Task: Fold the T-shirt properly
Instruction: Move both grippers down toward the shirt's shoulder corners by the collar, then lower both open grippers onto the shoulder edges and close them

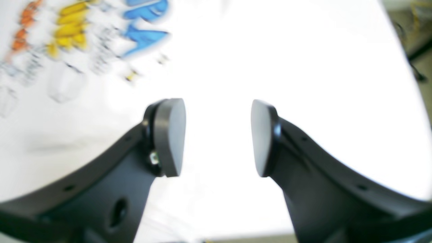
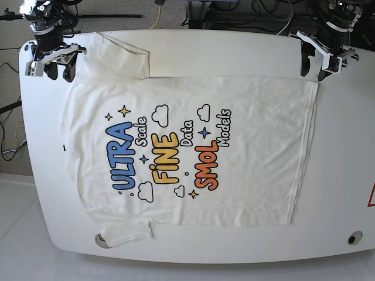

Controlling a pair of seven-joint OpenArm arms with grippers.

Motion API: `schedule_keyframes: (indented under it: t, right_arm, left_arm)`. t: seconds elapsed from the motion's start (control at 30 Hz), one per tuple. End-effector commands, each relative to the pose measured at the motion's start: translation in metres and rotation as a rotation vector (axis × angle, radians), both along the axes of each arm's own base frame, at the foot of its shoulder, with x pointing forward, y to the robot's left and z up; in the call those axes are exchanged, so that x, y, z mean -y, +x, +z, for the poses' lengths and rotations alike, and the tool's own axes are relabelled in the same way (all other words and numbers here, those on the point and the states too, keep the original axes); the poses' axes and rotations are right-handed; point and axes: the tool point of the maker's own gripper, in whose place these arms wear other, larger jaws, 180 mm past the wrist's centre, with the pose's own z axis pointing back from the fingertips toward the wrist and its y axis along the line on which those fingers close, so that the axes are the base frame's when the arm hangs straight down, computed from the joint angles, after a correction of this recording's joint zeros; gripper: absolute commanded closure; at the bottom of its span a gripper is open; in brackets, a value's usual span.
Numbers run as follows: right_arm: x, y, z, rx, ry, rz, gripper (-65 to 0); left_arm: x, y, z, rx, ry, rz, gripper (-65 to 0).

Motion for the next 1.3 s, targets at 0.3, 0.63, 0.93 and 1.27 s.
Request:
schedule_keyframes:
  t: [0.3,0.63,0.93,1.27]
  right_arm:
    - [-0.003,-0.011,0.002,-0.020,-0.002,-0.012,-28.0]
    - [0.001,-0.015,-0.016,-0.016,0.041,-0.048,-28.6]
    - [-0.005,0.001,-0.045,-0.051,0.102,-0.001,-29.2]
    - [0.011,0.034,-0.070,-0.096,0.121,0.017,-29.6]
  left_arm:
    - [0.002,0.007,0.014,0.059,-0.001,-0.020,-22.0]
    - [0.002,0.011,0.016,0.072,0.000,-0.022,-21.7]
    - [-0.001,0.011,0.013,0.064,-0.002,-0.012,-23.0]
    - [-0.003,0.010,0.012,0.057,0.006,-0.005,-23.4]
